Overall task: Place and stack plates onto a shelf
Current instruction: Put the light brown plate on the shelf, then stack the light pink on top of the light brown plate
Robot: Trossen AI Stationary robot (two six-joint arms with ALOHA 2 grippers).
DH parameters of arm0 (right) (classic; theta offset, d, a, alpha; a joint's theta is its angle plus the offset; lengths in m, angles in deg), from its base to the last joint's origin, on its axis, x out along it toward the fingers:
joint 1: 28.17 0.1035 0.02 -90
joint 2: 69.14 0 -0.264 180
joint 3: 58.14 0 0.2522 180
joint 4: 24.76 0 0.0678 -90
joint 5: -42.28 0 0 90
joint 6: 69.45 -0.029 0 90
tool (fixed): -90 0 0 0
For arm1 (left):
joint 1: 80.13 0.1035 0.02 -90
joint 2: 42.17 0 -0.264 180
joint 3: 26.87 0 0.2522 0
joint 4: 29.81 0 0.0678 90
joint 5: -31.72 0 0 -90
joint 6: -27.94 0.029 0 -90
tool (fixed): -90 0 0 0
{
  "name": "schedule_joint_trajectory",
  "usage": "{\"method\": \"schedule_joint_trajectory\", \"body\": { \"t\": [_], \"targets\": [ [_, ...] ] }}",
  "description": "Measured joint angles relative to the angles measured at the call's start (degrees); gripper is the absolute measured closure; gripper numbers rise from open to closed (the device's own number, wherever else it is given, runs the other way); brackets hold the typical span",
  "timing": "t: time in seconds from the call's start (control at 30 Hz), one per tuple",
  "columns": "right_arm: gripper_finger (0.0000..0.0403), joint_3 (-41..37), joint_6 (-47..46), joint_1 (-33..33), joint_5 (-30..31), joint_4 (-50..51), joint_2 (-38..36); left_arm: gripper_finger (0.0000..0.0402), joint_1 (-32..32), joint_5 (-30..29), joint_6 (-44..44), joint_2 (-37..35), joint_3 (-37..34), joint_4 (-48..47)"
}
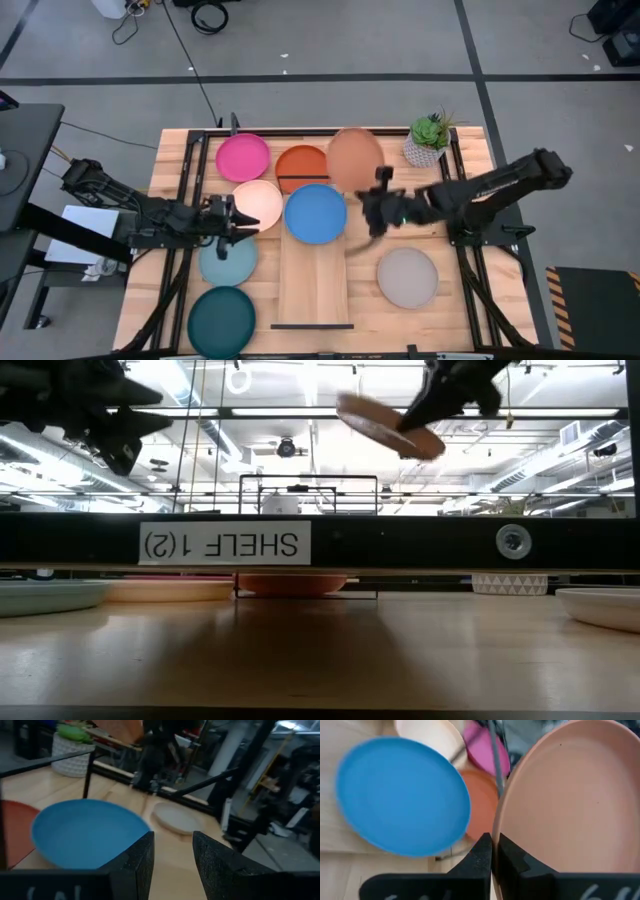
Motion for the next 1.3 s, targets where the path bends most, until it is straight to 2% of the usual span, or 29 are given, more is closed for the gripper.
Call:
{"method": "schedule_joint_trajectory", "body": {
  "t": [0.1,0.23,0.43,0.5,0.67,0.83,1.03,1.2,1.3],
  "targets": [
    [0.0385,0.64,4.35,6.78,-0.12,-4.95,3.69,0.0260,0.00,0.38,0.27,-0.01,0.02,1.45],
    [0.0385,2.66,4.79,12.05,-10.01,-8.13,9.39,0.0260,0.02,0.30,0.33,-0.01,0.02,2.14],
    [0.0385,8.02,-1.44,15.61,-24.48,-9.10,20.10,0.0260,0.02,0.18,0.46,-0.01,0.02,2.84],
    [0.0385,10.55,-2.75,16.36,-27.23,-8.68,24.14,0.0260,0.09,0.19,0.46,0.01,0.02,2.76],
    [0.0385,16.71,-2.85,17.76,-28.40,-4.53,32.32,0.0260,0.09,0.18,1.42,-0.01,0.02,2.70],
    [0.0372,19.72,-5.28,17.71,-29.27,-2.99,36.16,0.0260,0.09,0.18,1.70,0.00,0.02,1.77],
    [0.0353,20.13,-9.13,17.17,-31.50,-3.33,36.54,0.0260,0.09,0.17,1.75,-0.01,0.02,0.71],
    [0.0336,20.15,-9.39,17.61,-31.48,-4.78,35.69,0.0260,0.08,0.18,1.91,0.01,0.02,-2.38],
    [0.0331,21.52,-10.65,18.19,-29.45,-1.35,34.69,0.0260,0.08,0.10,1.99,0.01,0.01,-6.70]
  ]
}}
